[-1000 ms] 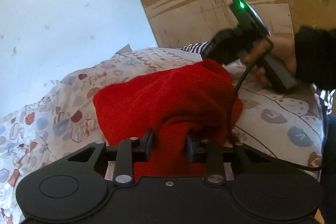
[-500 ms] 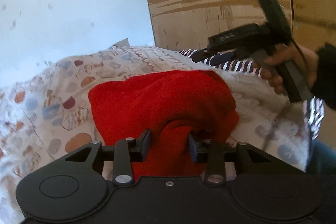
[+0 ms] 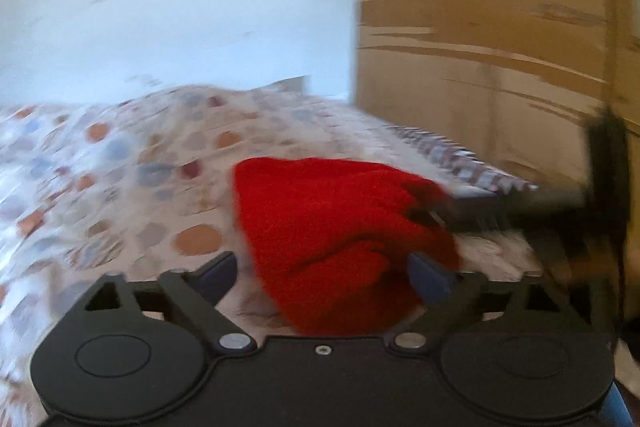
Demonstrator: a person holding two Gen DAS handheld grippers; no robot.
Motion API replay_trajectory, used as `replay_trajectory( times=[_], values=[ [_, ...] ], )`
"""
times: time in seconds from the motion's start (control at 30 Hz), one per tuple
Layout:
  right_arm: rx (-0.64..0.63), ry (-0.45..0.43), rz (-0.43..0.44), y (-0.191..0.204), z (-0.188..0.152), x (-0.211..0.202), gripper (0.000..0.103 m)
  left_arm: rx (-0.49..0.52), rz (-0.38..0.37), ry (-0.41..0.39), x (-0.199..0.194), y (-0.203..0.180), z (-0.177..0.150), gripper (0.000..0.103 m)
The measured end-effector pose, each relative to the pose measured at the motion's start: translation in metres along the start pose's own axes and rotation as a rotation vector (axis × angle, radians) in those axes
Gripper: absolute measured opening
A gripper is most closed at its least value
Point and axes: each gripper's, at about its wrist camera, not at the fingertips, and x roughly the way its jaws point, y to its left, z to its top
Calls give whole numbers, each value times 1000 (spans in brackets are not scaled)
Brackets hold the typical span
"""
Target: Fold small clothes
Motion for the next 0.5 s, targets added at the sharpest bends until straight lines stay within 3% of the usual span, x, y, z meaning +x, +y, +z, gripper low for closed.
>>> replay_trajectory(
  times=[0.07,0.17,0.3,0.43,0.5],
  values=[
    [28,30,-36,-1,-18,2,81,-34,50,20,6,7,2,98],
    [56,63,-99,-6,-43,5,74,-109,59,41,16,16,6,101],
    [101,0,-77,-11,-59,-8,75,-218,31,54,39,25,12,101],
    [192,-52,-35,-25,-50,-24,76,-234,0,107,57,20,8,100],
    [231,-81,-16,-35,-44,-32,72,-230,-6,137,59,18,-2,93]
  ],
)
